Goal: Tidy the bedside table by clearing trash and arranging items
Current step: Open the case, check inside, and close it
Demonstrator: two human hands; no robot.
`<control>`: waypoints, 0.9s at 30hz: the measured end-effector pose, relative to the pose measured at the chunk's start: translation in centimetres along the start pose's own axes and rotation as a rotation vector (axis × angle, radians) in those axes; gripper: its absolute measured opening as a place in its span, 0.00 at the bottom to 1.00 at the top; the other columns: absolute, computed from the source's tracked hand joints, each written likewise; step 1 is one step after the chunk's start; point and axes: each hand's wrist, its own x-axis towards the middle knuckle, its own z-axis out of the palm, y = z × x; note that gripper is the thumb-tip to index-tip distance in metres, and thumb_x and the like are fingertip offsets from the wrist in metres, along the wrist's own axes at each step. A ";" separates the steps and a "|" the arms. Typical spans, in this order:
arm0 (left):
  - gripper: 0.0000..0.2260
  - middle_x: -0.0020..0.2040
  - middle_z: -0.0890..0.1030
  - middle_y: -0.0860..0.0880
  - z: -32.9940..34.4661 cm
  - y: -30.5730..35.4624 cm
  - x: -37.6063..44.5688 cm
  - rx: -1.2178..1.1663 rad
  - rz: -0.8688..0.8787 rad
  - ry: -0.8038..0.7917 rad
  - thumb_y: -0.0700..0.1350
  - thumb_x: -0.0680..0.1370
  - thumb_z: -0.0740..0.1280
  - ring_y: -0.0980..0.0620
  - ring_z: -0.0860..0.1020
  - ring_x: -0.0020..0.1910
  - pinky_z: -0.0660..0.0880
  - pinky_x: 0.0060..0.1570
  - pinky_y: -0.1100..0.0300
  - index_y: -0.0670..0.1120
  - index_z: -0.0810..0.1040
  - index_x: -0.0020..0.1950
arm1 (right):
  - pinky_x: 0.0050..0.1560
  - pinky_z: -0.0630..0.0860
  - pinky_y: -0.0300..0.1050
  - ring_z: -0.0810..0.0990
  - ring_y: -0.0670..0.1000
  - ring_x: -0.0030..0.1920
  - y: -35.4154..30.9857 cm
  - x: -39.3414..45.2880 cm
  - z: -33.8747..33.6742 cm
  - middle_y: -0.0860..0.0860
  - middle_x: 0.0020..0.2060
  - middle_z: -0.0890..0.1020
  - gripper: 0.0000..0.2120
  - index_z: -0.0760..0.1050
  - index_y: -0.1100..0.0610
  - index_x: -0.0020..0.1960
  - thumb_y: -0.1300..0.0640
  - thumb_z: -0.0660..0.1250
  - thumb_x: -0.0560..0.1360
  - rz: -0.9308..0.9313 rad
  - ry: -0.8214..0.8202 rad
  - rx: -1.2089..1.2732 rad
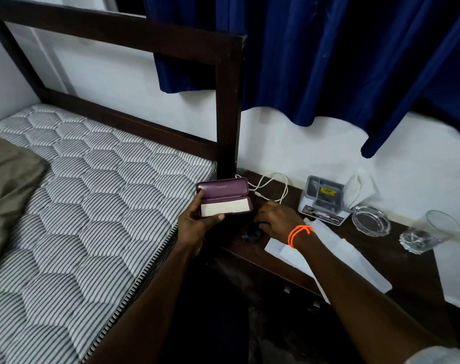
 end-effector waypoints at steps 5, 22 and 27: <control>0.40 0.65 0.82 0.51 0.8 1.1 -0.5 0.033 0.039 0.027 0.28 0.65 0.79 0.48 0.82 0.63 0.79 0.63 0.42 0.50 0.75 0.74 | 0.50 0.78 0.51 0.77 0.52 0.58 0.6 -1.4 -2.7 0.49 0.52 0.83 0.14 0.82 0.50 0.58 0.54 0.67 0.73 0.056 0.068 0.056; 0.41 0.60 0.85 0.49 10.8 6.6 -5.6 0.175 0.203 -0.110 0.31 0.63 0.82 0.52 0.84 0.59 0.83 0.57 0.53 0.46 0.75 0.74 | 0.55 0.77 0.43 0.83 0.52 0.51 0.1 -5.6 -18.1 0.53 0.49 0.87 0.14 0.85 0.55 0.55 0.56 0.72 0.70 0.288 0.264 0.234; 0.43 0.56 0.87 0.50 13.7 7.8 -7.1 0.170 0.242 -0.172 0.32 0.61 0.83 0.55 0.85 0.51 0.83 0.48 0.58 0.46 0.74 0.74 | 0.54 0.76 0.39 0.83 0.51 0.51 -0.7 -6.6 -19.9 0.52 0.48 0.87 0.13 0.85 0.54 0.53 0.57 0.72 0.69 0.362 0.267 0.237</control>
